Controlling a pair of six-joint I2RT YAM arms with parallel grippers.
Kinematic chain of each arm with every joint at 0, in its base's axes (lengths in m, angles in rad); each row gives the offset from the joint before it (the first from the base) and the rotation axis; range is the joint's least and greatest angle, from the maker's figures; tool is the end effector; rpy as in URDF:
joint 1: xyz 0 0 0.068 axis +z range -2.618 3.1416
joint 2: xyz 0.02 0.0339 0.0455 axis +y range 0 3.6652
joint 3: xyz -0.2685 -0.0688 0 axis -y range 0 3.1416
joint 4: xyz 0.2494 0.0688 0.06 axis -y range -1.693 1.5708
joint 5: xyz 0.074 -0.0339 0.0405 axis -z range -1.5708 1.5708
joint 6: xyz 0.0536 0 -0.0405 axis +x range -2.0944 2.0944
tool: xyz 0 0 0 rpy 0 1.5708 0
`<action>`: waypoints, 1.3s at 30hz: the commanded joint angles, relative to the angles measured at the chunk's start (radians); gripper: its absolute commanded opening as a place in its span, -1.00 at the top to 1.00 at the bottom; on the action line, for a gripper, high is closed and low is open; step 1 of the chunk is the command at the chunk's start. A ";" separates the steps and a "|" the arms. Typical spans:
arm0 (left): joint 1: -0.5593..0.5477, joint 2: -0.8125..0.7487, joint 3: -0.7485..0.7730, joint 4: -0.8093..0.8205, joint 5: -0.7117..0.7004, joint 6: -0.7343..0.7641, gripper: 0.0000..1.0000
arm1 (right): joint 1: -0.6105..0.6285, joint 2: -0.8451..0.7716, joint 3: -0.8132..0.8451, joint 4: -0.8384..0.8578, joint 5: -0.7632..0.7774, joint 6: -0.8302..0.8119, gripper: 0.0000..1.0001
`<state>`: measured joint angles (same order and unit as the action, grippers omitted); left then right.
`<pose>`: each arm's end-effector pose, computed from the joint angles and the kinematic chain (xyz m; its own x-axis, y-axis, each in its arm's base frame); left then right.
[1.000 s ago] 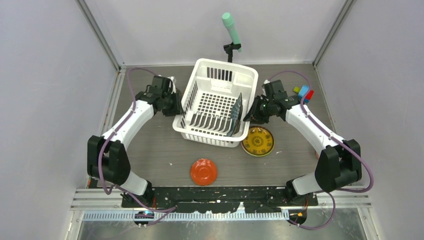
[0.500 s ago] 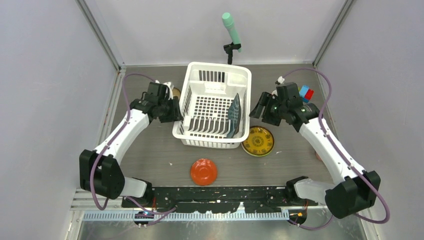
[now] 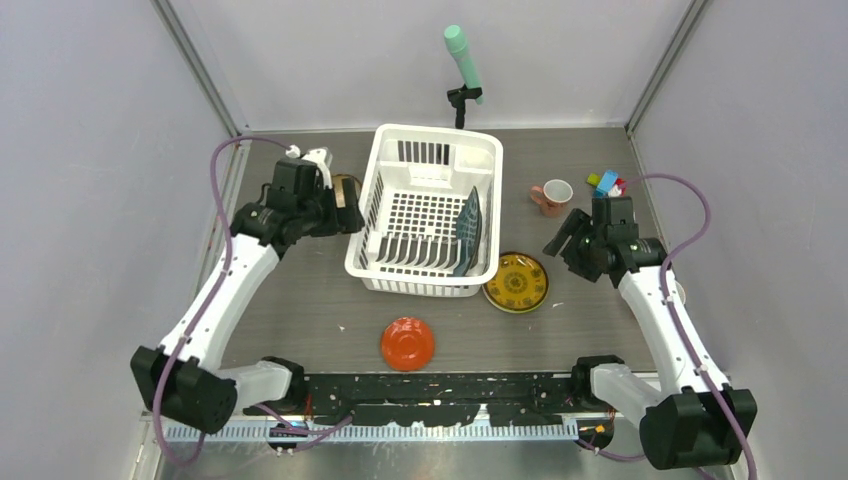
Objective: Load the mixed dishes into the dish rack
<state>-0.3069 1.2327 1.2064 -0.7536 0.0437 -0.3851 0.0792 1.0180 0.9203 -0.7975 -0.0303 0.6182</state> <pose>0.2591 -0.0846 0.3305 -0.7458 -0.1573 -0.6474 0.0553 0.9537 -0.2956 0.2121 0.0185 0.2778 -0.6907 0.5263 -0.4959 0.3710 0.8466 0.3817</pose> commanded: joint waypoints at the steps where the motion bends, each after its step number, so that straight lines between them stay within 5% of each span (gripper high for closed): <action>1: -0.107 -0.121 0.023 -0.036 -0.034 -0.020 -0.77 | -0.056 -0.028 -0.097 0.019 -0.044 0.041 -0.48; 10: -0.591 -0.328 -0.080 -0.109 -0.319 -0.067 -0.72 | -0.065 -0.024 -0.258 0.150 -0.078 0.145 -0.38; 17: -0.876 -0.323 -0.117 -0.118 -0.492 -0.134 -0.70 | -0.065 0.019 -0.333 0.243 -0.069 0.188 -0.28; 23: -0.903 -0.283 -0.119 -0.029 -0.435 -0.117 -0.72 | -0.065 0.076 -0.370 0.323 -0.092 0.204 -0.24; 31: -0.904 -0.226 -0.114 0.032 -0.318 -0.118 -0.70 | -0.065 0.154 -0.358 0.298 -0.045 0.216 0.10; 34: -0.903 -0.222 -0.116 0.032 -0.332 -0.122 -0.70 | -0.065 0.130 -0.350 0.263 -0.031 0.204 0.29; 37: -0.903 -0.217 -0.114 0.027 -0.334 -0.123 -0.70 | -0.065 0.094 -0.346 0.231 -0.021 0.193 0.81; 39: -0.904 -0.214 -0.116 0.026 -0.329 -0.124 -0.70 | -0.065 0.058 -0.330 0.184 -0.014 0.186 0.97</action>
<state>-1.2068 1.0172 1.0889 -0.7700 -0.2943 -0.4953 0.0185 1.1259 0.5526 -0.5259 -0.1200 0.8196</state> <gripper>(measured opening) 0.850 0.120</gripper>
